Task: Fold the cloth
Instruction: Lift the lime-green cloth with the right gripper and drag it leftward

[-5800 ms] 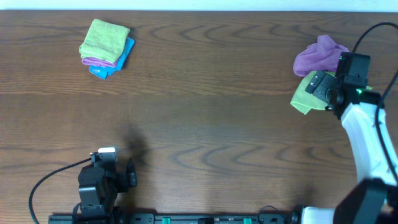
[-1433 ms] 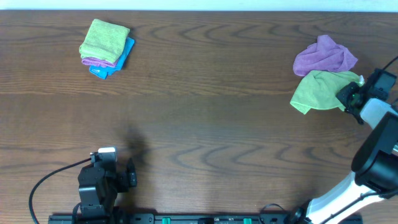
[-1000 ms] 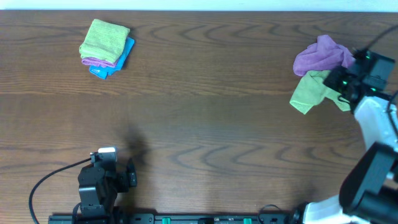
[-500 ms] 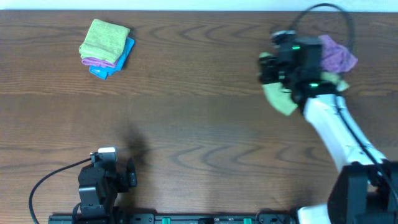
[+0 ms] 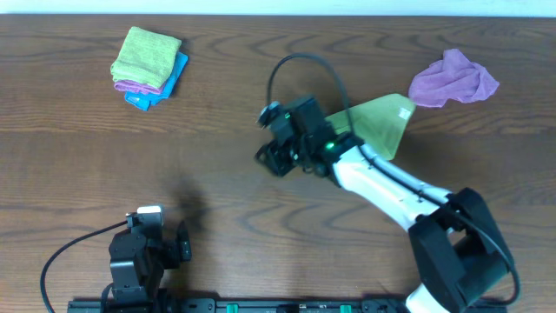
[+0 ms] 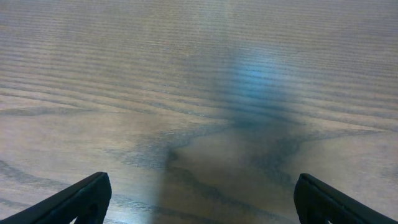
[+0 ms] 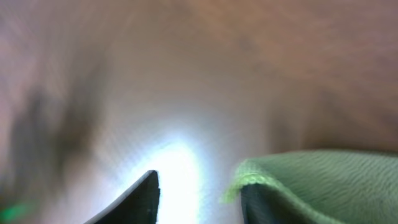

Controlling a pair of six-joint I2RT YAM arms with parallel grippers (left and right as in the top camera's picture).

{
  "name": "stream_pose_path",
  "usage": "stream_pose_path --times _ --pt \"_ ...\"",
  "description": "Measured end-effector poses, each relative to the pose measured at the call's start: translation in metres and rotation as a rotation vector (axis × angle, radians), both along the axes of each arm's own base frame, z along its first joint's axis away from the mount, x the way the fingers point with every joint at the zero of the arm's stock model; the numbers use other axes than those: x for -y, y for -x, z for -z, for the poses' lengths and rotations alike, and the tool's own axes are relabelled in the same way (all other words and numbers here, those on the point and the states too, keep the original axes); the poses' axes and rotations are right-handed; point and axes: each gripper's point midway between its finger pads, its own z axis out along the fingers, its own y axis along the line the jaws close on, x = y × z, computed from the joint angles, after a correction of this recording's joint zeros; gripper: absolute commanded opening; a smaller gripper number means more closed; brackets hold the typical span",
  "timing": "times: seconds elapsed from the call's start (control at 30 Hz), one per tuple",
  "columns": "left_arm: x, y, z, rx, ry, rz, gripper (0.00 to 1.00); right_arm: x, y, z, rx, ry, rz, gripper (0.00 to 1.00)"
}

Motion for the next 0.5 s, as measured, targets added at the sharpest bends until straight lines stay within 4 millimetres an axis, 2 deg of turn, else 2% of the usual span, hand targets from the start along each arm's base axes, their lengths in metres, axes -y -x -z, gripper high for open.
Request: stream_pose_path --times 0.1,0.23,0.37,0.5 --pt "0.000 0.000 0.000 0.000 0.000 0.000 0.95 -0.007 0.010 0.002 -0.010 0.010 -0.024 0.76" --pt "0.000 0.000 0.000 0.000 0.000 0.000 0.95 0.004 -0.001 0.002 0.022 0.043 0.018 0.80" --pt "0.000 0.000 0.000 0.000 0.000 0.000 0.95 0.025 -0.024 -0.014 0.101 0.071 0.107 0.80" --pt "0.000 0.000 0.000 0.000 0.000 0.000 0.95 0.058 -0.058 -0.047 0.200 0.081 0.235 0.85"
